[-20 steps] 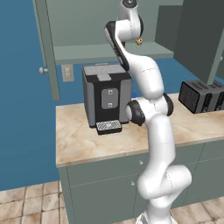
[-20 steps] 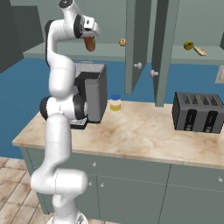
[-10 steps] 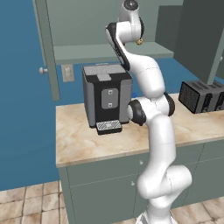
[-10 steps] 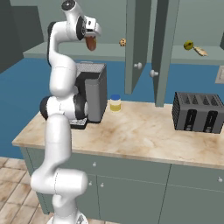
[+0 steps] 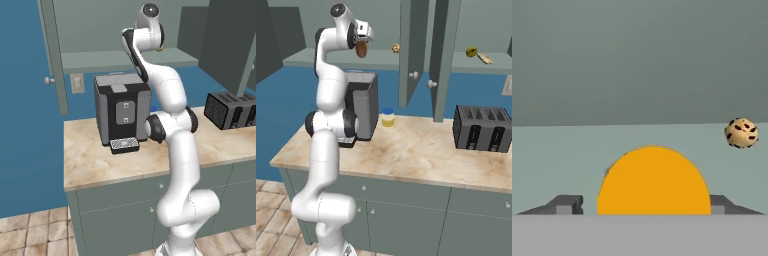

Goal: Pick the bar and honey bottle from the counter and place them in the cabinets closest to them.

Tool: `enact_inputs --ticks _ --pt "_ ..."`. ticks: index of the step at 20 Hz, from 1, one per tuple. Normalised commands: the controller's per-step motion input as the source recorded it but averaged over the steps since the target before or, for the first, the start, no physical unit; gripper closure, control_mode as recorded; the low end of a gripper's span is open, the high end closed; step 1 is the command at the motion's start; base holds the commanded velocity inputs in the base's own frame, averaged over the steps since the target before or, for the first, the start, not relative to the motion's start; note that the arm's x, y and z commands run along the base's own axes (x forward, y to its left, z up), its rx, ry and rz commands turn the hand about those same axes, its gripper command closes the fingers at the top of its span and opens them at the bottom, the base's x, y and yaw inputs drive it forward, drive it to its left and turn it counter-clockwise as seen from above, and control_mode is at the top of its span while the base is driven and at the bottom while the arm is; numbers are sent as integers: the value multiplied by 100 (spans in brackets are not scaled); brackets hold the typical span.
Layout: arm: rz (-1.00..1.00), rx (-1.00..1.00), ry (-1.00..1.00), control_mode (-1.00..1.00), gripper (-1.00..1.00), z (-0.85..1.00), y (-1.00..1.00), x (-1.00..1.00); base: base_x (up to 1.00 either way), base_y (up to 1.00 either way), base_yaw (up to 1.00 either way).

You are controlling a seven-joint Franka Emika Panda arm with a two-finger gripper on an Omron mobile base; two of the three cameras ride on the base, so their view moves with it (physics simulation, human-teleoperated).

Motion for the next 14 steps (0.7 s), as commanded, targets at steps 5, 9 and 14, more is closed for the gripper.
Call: enact_inputs --ticks 5,9,14 --pt "0 0 7 -100 -100 0 2 45 0 0 0" --pt "0 0 0 -100 -100 0 2 20 0 0 0" --pt "0 -1 0 -100 -100 0 1 -15 0 0 0"
